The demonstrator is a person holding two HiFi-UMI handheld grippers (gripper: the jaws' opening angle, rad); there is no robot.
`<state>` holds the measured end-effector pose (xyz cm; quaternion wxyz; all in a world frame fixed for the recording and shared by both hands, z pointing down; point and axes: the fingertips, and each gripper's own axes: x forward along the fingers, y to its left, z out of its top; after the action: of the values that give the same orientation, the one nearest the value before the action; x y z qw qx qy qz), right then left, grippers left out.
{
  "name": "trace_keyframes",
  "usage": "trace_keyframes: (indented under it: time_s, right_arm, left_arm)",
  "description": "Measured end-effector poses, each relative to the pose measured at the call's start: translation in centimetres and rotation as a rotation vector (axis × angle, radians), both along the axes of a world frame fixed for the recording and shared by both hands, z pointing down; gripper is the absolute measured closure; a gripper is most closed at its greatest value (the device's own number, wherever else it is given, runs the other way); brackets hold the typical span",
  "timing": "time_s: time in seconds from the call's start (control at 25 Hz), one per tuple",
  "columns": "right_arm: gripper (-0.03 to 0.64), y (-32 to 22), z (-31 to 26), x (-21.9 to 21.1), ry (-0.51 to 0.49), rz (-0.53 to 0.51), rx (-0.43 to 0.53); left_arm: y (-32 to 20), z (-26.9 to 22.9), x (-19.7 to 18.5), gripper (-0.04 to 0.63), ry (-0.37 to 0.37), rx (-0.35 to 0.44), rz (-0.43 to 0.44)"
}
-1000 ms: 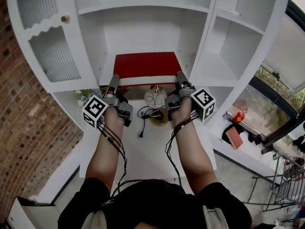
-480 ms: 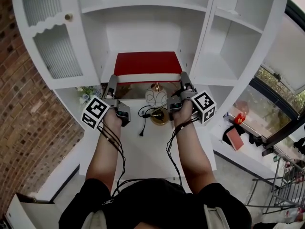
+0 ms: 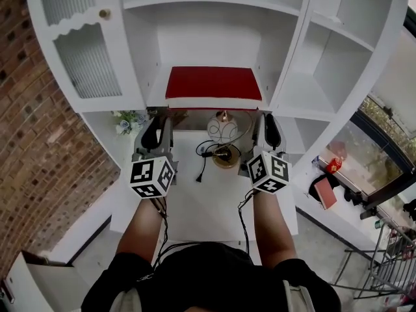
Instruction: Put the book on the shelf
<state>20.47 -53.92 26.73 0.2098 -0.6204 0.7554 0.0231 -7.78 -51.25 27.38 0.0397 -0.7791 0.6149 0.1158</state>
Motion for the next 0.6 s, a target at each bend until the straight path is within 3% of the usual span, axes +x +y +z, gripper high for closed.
trace_keyframes:
  time_s: [0.16,0.4,0.6]
  right_arm:
    - [0.603,1.2,1.5,-1.0,0.109,0.014,0.0]
    - [0.603,2.4,4.9,-3.3,0.175,-0.042,-0.04]
    - [0.603,2.9,10.0,-5.2,0.214,-0.107,-0.109]
  left_arm:
    - [1.0,2.2,0.5,0.594,-0.052,-0.03,0.002]
    - [1.8,7.0,1.9,0.594,-0.053,-0.107,0.071]
    - [2.8,10.5,2.5,0.594,-0.095,-0.104,0.067]
